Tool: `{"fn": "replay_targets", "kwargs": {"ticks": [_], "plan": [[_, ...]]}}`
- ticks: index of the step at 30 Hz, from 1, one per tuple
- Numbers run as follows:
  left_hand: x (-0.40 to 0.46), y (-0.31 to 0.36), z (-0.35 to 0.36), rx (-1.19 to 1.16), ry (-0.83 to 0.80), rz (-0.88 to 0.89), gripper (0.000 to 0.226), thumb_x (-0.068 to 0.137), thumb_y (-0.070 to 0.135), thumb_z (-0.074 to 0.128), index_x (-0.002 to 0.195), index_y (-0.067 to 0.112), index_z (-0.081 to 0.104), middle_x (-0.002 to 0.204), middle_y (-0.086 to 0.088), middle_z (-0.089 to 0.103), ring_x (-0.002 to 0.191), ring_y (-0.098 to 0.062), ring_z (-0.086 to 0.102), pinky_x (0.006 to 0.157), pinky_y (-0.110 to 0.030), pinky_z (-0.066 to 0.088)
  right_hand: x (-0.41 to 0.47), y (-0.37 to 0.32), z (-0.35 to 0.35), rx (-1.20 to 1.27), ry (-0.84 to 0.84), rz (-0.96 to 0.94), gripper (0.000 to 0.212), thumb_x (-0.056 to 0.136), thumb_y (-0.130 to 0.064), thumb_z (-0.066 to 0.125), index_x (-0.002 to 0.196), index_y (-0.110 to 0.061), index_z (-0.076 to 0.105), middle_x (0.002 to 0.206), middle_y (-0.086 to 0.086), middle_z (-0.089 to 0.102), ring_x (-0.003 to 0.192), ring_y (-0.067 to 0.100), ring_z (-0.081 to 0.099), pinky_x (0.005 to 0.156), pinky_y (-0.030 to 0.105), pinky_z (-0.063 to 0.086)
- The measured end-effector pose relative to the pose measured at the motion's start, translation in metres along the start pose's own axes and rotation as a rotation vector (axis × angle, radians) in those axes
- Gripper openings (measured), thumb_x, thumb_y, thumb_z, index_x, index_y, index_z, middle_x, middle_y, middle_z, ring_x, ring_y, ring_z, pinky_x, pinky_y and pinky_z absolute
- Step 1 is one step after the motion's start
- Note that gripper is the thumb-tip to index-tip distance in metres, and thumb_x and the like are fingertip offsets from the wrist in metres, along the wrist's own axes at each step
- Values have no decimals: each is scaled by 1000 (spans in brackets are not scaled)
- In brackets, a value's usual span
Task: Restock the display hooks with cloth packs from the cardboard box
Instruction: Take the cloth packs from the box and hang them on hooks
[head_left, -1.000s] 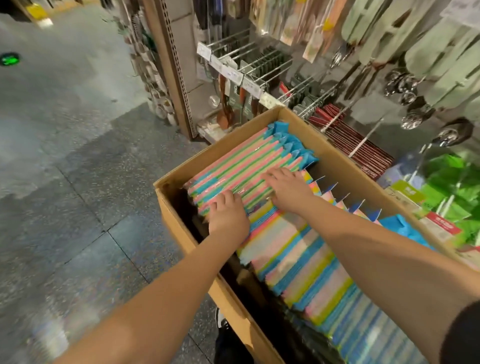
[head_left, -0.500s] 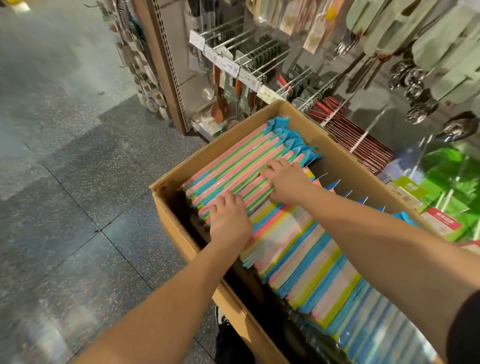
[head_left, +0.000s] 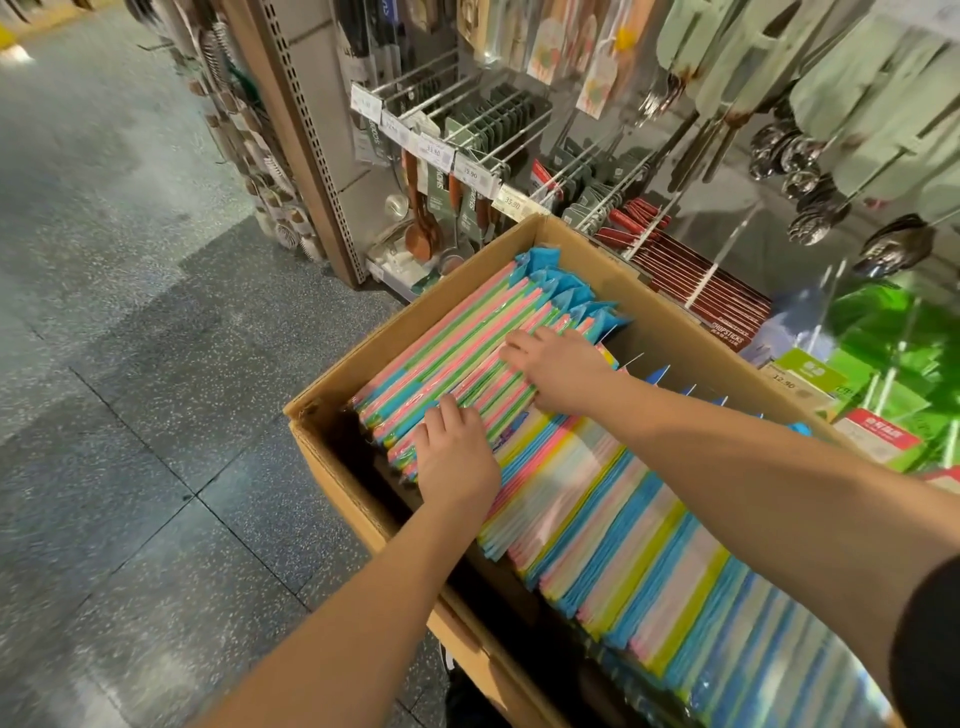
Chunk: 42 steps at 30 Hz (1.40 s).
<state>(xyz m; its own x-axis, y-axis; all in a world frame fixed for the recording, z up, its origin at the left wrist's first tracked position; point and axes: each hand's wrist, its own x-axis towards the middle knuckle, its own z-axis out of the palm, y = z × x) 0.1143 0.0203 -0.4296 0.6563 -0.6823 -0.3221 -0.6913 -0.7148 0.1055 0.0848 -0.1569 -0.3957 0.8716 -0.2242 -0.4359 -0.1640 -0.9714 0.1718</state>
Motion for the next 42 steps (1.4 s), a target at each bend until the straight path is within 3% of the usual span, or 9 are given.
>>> {"fn": "replay_targets", "kwargs": {"ticks": [5, 11, 18, 23, 27, 32, 36, 40, 42], "plan": [[10, -2, -7, -20, -30, 41, 38, 93, 30, 58, 127, 16, 46, 145, -13, 38, 135, -32, 35, 113, -44, 32, 5, 0, -5, -44, -20, -33, 80, 82, -32, 74, 148, -24, 28, 148, 0, 36, 127, 24, 42, 92, 39, 48], [19, -2, -11, -56, -102, 12, 91, 85, 56, 67, 148, 5, 25, 146, -13, 37, 137, -32, 35, 112, -43, 34, 19, 4, -10, -32, -136, -60, 86, 81, -43, 74, 151, -30, 26, 150, -1, 30, 135, 23, 34, 97, 40, 47], [29, -1, -12, -22, -142, -31, 78, 86, 45, 65, 146, 9, 29, 148, -15, 34, 138, -33, 32, 116, -45, 29, 31, 9, -15, -14, -214, -100, 87, 75, -45, 78, 148, -35, 31, 151, -9, 37, 136, 20, 37, 101, 43, 46], [31, -3, -20, -83, -189, -1, 77, 91, 41, 63, 149, 6, 25, 151, -13, 38, 139, -30, 38, 113, -45, 37, 34, 11, -26, -23, -226, -130, 63, 71, -44, 80, 125, -33, 50, 112, -9, 57, 103, 17, 51, 81, 40, 53], [23, -12, -51, -81, -153, 22, 68, 87, 43, 66, 137, 7, 36, 138, -11, 49, 129, -31, 47, 102, -44, 44, 21, 17, -54, -5, -212, -157, 65, 81, -38, 72, 138, -27, 43, 129, -4, 54, 117, 20, 49, 91, 37, 48], [-12, -20, -117, -174, 4, 15, 54, 82, 44, 71, 115, 10, 46, 118, -11, 60, 113, -34, 57, 78, -39, 41, -22, 26, -112, 56, -110, -197, 68, 80, -39, 69, 141, -24, 43, 125, 1, 56, 111, 23, 50, 92, 41, 47], [-54, -19, -169, -306, 26, 12, 52, 79, 44, 75, 103, 14, 40, 97, -8, 56, 93, -32, 57, 71, -38, 44, -76, 28, -155, 87, 28, -177, 77, 77, -41, 64, 147, -30, 36, 135, 0, 54, 103, 19, 41, 95, 38, 41], [-98, -14, -184, -491, -47, -16, 49, 80, 36, 75, 113, 14, 47, 100, -2, 56, 88, -25, 51, 63, -34, 36, -149, 30, -142, 259, 279, -55, 85, 79, -44, 73, 152, -27, 33, 157, 2, 32, 135, 28, 36, 108, 43, 34], [-109, -8, -179, -543, -71, -24, 45, 81, 33, 76, 110, 12, 47, 96, 0, 54, 84, -21, 51, 56, -29, 32, -184, 22, -100, 497, 506, 123, 88, 73, -53, 75, 148, -19, 42, 153, 10, 38, 137, 30, 39, 111, 46, 34]]}}
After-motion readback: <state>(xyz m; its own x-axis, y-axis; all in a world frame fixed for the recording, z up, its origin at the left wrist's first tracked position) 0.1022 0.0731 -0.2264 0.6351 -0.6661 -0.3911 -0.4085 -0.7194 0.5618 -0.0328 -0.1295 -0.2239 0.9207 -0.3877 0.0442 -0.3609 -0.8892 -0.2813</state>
